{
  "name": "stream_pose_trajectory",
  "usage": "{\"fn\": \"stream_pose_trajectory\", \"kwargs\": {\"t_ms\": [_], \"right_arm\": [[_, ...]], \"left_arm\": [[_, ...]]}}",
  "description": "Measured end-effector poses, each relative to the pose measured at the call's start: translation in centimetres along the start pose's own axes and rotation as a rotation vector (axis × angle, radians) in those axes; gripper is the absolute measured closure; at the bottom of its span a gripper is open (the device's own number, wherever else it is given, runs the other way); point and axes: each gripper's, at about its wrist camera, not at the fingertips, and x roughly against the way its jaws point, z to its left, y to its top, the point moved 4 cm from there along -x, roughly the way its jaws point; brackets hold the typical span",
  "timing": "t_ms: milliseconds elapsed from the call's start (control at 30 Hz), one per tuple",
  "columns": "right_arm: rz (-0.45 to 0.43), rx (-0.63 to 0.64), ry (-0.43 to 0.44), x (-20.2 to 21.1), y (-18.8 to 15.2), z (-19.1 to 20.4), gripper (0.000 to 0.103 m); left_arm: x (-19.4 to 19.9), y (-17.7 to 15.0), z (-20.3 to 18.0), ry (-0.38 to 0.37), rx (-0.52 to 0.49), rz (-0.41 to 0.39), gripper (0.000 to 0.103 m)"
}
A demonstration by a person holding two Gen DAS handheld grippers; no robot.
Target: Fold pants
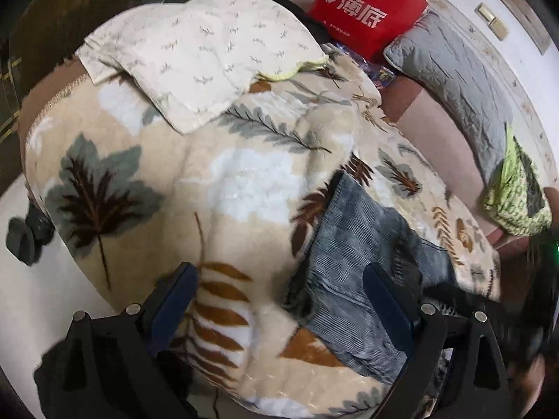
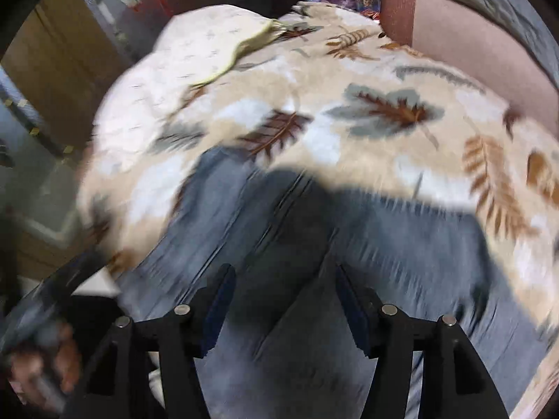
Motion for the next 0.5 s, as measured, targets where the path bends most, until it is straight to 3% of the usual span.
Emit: {"fn": "stream_pose_trajectory", "kwargs": {"t_ms": [100,133,200,267,400,500], "right_arm": [[0.046,0.023,0.018,-0.5,-4.7,1.1,0.036],[0.093,0.062,-0.041,-2.5,-6.3,1.3,0.034],[0.033,0.201,-0.149,-3.1,-7.1,2.5,0.031],[0.038,0.185,-0.148,-1.8,-6.9,3.1,0.031],[-0.096,0.166,-0.155,2.0,-6.9,3.6,0.028],[0.042,0.193,-0.161,-2.4,-9.1,2.6,0.024]], "left_arm": [[0.0,-0.5,-0.6,0.007,-0.008,0.008,0.007],[0.1,-0.6,-0.8,0.005,-0.005,0.009,0.007],[0.6,-0.7,-1.4,0.003,-0.018,0.003,0.007],[1.3,-0.7,-1.8,0.02,-0.05,-0.021,0.007],[1.9,-0.8,-2.1,0.045,-0.058,-0.042,0.007],[1.3,-1.3,-2.6,0.06,-0.078,-0.023,0.007]]}}
